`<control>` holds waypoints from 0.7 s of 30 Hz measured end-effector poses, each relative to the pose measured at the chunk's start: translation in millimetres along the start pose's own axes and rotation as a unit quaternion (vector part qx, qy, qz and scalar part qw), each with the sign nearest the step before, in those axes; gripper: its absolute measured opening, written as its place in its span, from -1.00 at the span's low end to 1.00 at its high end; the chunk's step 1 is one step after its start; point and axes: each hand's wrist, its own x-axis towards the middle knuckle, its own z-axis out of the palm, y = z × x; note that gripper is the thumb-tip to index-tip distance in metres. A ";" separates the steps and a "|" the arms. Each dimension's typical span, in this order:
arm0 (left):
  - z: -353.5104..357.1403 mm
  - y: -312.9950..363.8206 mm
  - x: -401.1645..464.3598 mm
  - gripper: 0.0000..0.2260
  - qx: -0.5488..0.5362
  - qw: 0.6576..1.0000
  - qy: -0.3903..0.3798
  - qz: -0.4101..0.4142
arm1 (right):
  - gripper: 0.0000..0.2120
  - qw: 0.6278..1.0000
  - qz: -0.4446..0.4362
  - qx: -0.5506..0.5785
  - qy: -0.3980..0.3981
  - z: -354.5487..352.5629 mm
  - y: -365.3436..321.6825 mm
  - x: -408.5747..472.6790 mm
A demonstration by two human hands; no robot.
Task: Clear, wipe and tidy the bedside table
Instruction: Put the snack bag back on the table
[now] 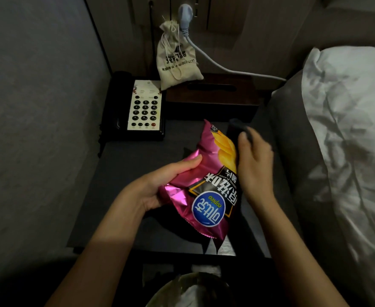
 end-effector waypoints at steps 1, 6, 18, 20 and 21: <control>-0.3 0.4 -0.2 -0.67 -0.001 1.000 0.005 -0.001 | -0.68 0.998 -0.025 -0.032 -0.048 2.6 -1.9 -4.4; -3.5 1.3 0.4 -0.51 0.009 0.999 0.040 -0.001 | -0.59 0.983 -0.113 -0.054 -0.133 6.6 -11.7 -13.7; -18.9 4.3 9.6 -0.56 -0.203 0.970 0.107 0.082 | -0.59 0.888 -0.362 -0.200 -0.204 34.0 -23.1 -53.8; -23.9 7.0 9.3 -0.54 -0.207 0.966 0.128 0.085 | -0.58 0.878 -0.381 -0.208 -0.200 38.3 -23.7 -58.9; -25.6 8.7 9.0 -0.53 -0.214 0.964 0.138 0.082 | -0.57 0.872 -0.392 -0.213 -0.202 40.6 -23.8 -61.1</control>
